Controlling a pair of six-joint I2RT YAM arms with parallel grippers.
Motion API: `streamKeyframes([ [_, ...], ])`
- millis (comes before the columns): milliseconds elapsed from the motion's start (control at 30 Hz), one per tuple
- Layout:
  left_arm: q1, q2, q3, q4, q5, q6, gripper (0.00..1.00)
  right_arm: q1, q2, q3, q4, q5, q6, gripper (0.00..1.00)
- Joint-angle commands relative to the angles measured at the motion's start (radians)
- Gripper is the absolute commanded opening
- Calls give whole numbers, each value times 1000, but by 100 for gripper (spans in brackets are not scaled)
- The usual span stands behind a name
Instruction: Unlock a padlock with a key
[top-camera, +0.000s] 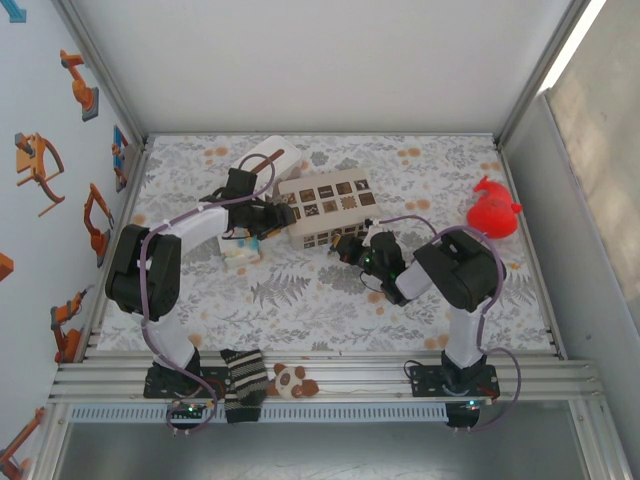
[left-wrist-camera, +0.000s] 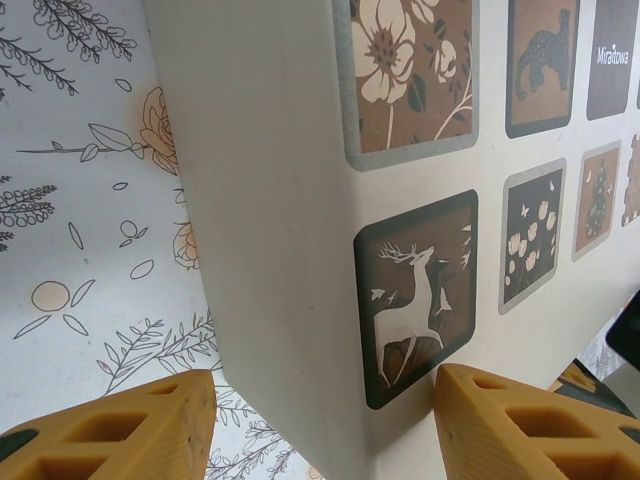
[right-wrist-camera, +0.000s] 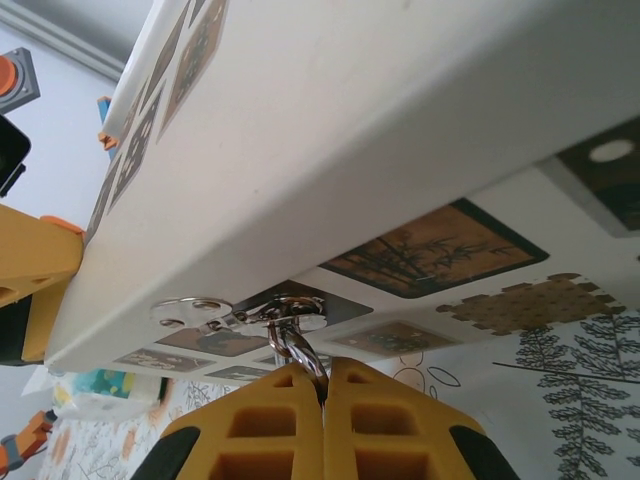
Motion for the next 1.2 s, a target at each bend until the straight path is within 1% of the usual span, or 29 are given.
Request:
streamKeyframes([
  [0, -7, 3, -41, -91, -41, 0, 59, 3, -47, -19, 83, 66, 28, 0],
  [367, -1, -6, -66, -87, -45, 0, 58, -10, -127, -68, 119, 172, 62, 0],
  [567, 0, -15, -72, -80, -38, -9, 59, -16, -139, -87, 134, 216, 87, 0],
  [767, -5, -16, -82, -47, -17, -31, 58, -22, -114, -65, 147, 198, 99, 0],
  [867, -8, -63, -76, -49, -23, -35, 58, -22, -93, -84, 159, 213, 117, 0],
  [967, -8, -103, -40, -101, -43, -15, 59, -30, -48, -110, 237, 234, 152, 0],
  [1067, -21, -140, -19, -117, -44, -16, 59, -32, -47, -94, 238, 217, 149, 0],
  [1167, -51, -178, 19, -135, -66, -13, 59, -32, -55, -97, 236, 216, 145, 0],
])
